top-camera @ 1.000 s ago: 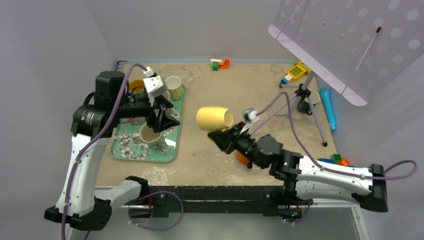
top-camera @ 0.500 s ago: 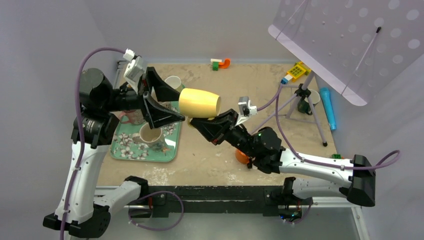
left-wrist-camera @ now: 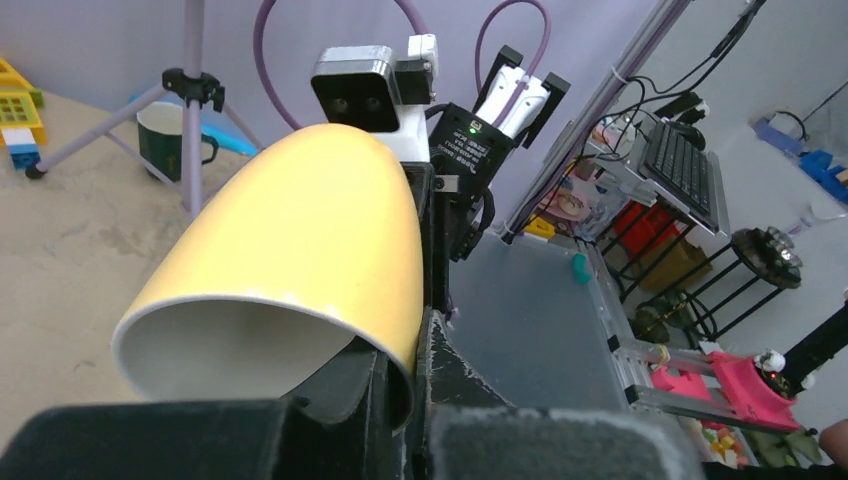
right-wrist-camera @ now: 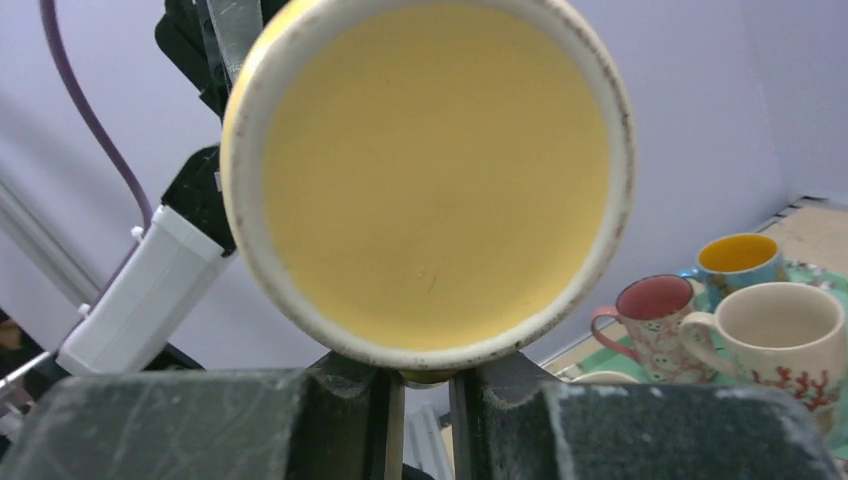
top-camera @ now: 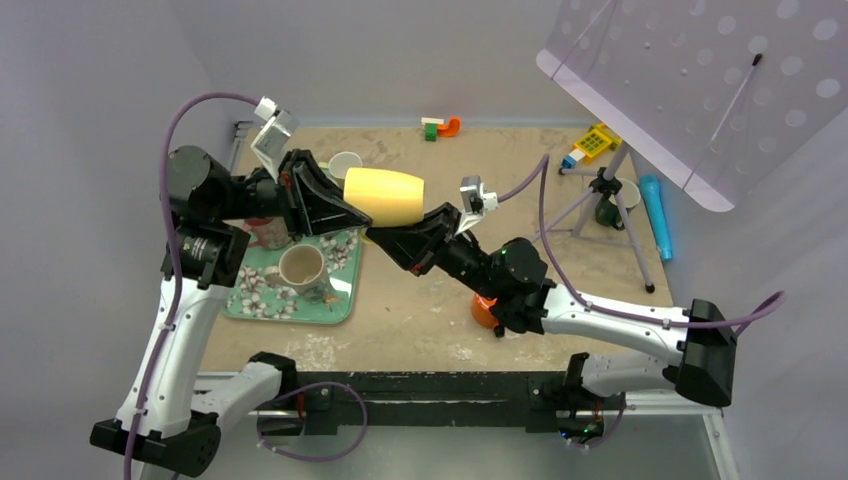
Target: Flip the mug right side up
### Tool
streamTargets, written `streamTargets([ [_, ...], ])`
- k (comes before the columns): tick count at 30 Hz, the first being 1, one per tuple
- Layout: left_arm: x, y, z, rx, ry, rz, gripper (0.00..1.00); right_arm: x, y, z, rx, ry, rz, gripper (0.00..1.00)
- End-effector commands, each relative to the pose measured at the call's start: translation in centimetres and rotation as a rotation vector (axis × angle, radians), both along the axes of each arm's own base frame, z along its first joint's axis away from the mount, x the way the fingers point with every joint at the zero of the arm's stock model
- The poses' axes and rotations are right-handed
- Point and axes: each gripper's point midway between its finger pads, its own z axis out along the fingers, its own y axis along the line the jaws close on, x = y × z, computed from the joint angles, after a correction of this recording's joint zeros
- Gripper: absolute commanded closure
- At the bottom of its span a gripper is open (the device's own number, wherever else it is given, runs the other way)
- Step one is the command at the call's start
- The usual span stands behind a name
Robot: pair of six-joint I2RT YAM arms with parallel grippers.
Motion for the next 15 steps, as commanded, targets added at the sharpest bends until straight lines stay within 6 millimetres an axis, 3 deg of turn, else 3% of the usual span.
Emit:
streamTargets([
  [1,0.3,-0.1,-0.5,-0.006,0.09,0.02,1.0,-0.4,0.2,3.0,0.036,-0.037,0.006,0.73],
  [3,1.0,0.8,-2.0,0.082,0.034,0.119,1.0,1.6,-0.2,0.8,-0.038,0.03,-0.081,0.4],
  [4,2.0,1.6,-3.1,0.163,-0.027,0.213,1.0,2.5,-0.5,-0.6,-0.091,0.074,-0.126,0.27],
  [5,3.4,3.1,-4.2,0.282,-0.161,0.317,1.0,3.3,-0.7,-2.0,-0.145,0.113,-0.165,0.21],
  [6,5.0,5.6,-5.9,0.436,-0.196,0.473,1.0,4.0,-1.2,-3.3,-0.189,0.142,-0.208,0.17],
  [8,7.8,10.6,-7.2,0.682,-0.345,0.702,1.0,4.5,-1.9,-5.6,-0.269,0.177,-0.255,0.12],
  [10,9.3,15.6,-9.0,0.945,-0.431,0.839,1.0,4.8,-2.9,-7.6,-0.326,0.2,-0.291,0.1],
  [12,9.8,20.1,-11.5,1.226,-0.421,0.891,1.0,5.0,-3.9,-8.9,-0.364,0.215,-0.329,0.08],
  [15,8.9,24.2,-15.2,1.416,-0.261,0.791,1.0,5.3,-5.1,-10.1,-0.421,0.22,-0.378,0.07],
])
